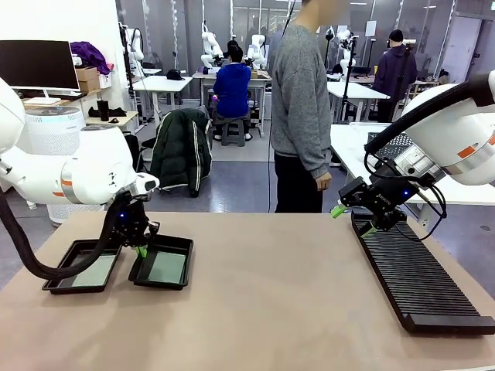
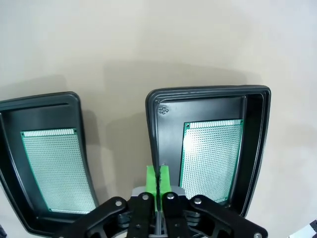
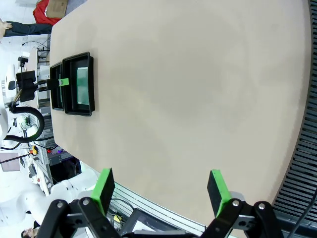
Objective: Inspect and transfer BCBs to ESD trays.
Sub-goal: Pick up the ESD tray and place it on the left side of the table.
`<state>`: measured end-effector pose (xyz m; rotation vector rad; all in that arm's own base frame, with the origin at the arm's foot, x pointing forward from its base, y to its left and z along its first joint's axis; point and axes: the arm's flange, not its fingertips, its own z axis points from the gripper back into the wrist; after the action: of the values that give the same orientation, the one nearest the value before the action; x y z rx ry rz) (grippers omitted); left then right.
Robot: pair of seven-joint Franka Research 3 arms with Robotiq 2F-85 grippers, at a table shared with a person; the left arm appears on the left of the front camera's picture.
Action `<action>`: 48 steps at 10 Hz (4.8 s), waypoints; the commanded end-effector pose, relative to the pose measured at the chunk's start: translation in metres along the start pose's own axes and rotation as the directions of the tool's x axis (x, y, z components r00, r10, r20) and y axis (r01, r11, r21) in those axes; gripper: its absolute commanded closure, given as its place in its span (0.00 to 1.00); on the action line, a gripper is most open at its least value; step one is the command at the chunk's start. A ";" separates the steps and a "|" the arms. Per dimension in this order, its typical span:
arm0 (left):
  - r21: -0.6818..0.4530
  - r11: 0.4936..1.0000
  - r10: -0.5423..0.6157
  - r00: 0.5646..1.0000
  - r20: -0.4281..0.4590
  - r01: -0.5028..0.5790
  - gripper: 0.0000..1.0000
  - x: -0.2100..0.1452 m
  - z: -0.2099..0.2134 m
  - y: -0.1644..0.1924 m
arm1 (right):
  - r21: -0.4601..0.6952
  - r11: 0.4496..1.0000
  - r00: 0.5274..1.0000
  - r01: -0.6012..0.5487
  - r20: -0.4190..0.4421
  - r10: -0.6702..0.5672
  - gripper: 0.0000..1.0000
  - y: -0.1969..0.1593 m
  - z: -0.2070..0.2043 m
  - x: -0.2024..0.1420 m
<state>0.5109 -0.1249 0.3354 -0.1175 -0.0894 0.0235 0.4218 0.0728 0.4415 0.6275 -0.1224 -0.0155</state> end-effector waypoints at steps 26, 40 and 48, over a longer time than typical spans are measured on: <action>0.085 0.995 -0.058 0.998 0.011 0.057 0.07 -0.010 0.090 -0.018 | -0.003 1.000 1.000 0.017 0.009 -0.017 0.00 0.002 -0.001 0.000; 0.093 0.993 -0.070 0.997 0.010 0.069 0.07 -0.008 0.120 -0.022 | -0.003 1.000 1.000 0.017 0.009 -0.017 0.00 0.002 -0.001 0.000; 0.093 0.993 -0.070 0.997 0.010 0.069 0.07 -0.008 0.120 -0.022 | -0.003 1.000 1.000 0.017 0.009 -0.017 0.00 0.002 -0.001 0.000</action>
<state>0.4944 -0.1346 0.4588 -0.0096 -0.0918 -0.0430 0.4218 0.0727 0.4415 0.6275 -0.1225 -0.0157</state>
